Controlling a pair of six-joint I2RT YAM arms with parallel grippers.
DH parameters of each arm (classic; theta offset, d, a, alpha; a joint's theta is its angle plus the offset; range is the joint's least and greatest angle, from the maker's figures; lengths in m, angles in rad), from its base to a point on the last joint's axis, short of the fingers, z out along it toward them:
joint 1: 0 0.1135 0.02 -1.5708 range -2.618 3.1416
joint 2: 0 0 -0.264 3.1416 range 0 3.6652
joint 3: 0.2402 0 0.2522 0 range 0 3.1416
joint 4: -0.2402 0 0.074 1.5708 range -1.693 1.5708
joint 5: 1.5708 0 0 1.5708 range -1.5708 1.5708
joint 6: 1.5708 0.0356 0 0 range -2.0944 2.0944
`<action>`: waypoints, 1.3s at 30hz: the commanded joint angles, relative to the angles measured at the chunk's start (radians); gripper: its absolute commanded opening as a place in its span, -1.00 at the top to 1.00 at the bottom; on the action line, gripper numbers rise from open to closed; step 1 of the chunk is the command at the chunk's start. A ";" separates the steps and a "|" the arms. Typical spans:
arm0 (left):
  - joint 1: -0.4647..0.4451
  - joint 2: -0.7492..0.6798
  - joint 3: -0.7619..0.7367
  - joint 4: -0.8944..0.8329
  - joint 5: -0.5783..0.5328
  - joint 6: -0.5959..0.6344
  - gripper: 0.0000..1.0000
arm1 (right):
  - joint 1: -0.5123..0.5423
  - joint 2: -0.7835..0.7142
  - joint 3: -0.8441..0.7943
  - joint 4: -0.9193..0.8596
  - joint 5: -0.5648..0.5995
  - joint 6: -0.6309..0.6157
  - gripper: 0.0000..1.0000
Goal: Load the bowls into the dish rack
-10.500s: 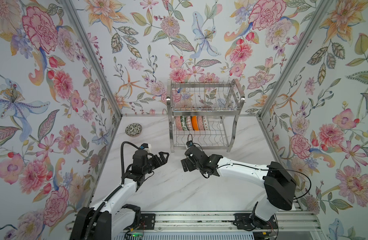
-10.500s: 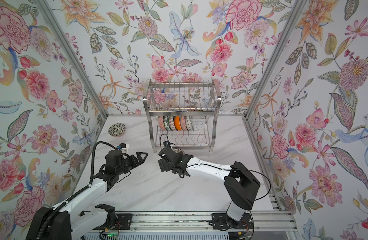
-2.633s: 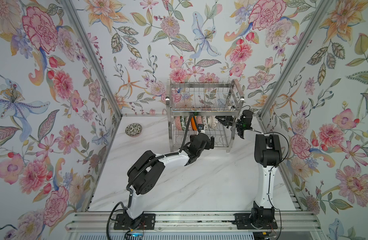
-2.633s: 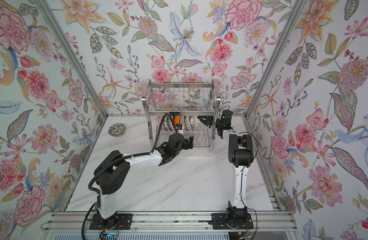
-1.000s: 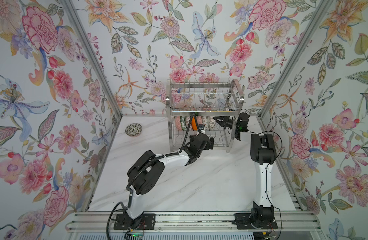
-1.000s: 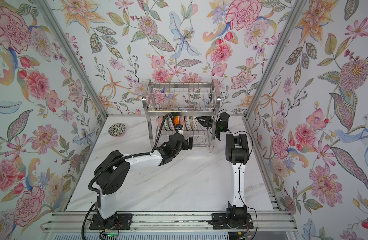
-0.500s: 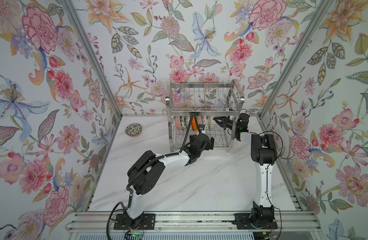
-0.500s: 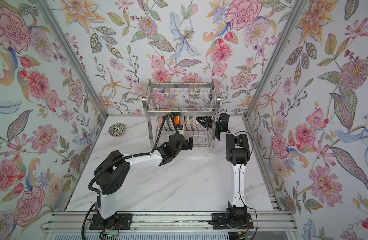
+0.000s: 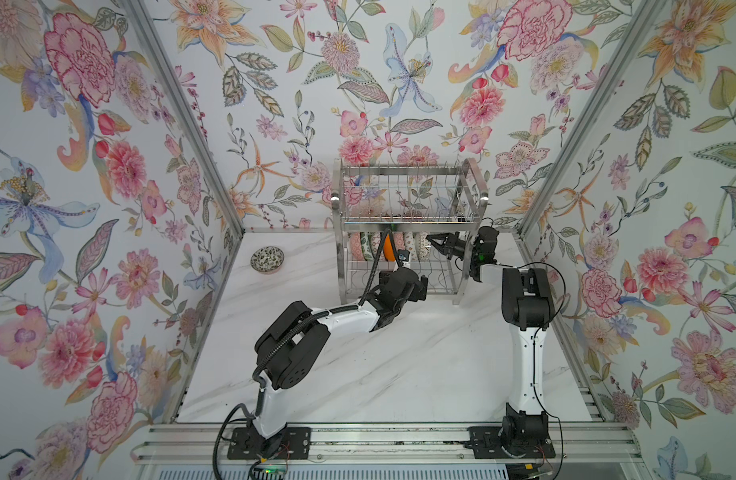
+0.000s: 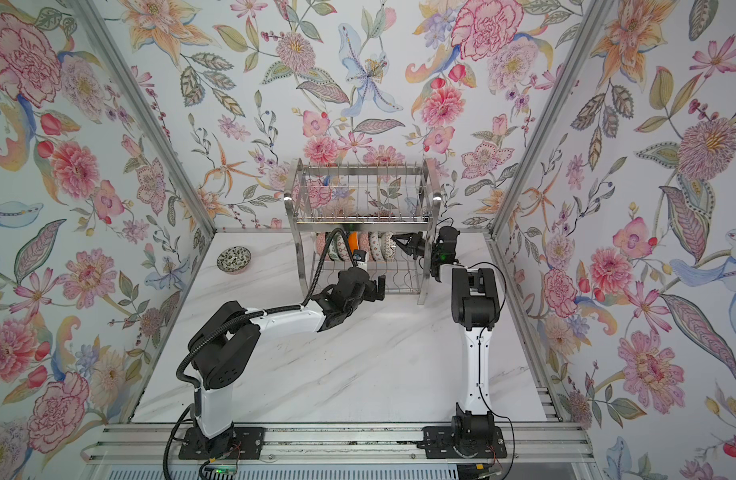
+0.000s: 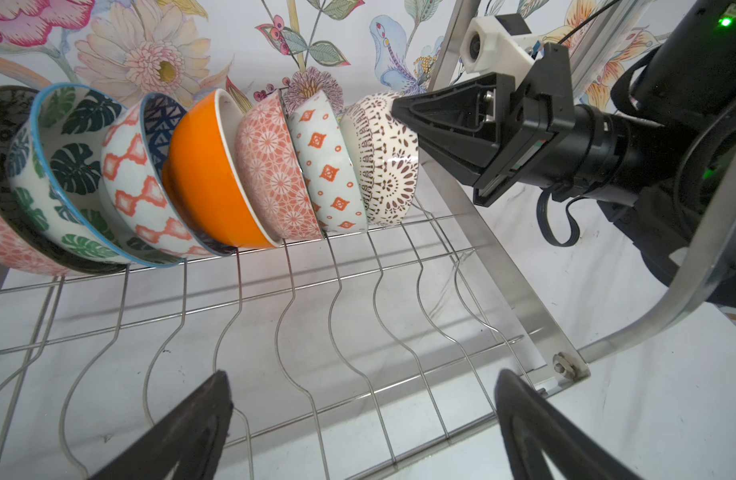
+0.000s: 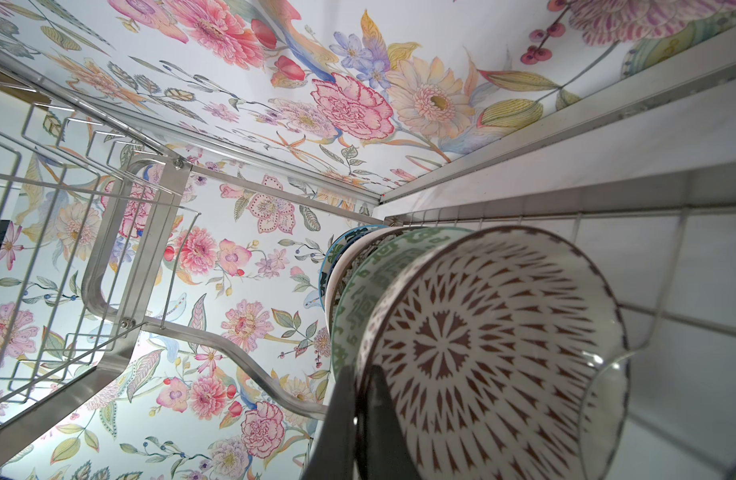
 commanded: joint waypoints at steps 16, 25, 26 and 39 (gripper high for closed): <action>-0.020 -0.004 0.043 -0.032 -0.008 0.010 -0.99 | 0.029 -0.021 -0.018 0.028 -0.026 0.036 0.76; -0.023 -0.004 0.042 -0.037 -0.012 0.012 -0.99 | 0.033 -0.017 -0.024 0.084 -0.035 0.080 0.74; -0.023 -0.004 0.042 -0.037 -0.012 0.012 -0.99 | 0.035 -0.017 -0.028 0.092 -0.036 0.087 0.74; -0.023 -0.005 0.036 -0.040 -0.018 0.017 -0.99 | 0.033 -0.013 -0.034 0.119 -0.034 0.106 0.74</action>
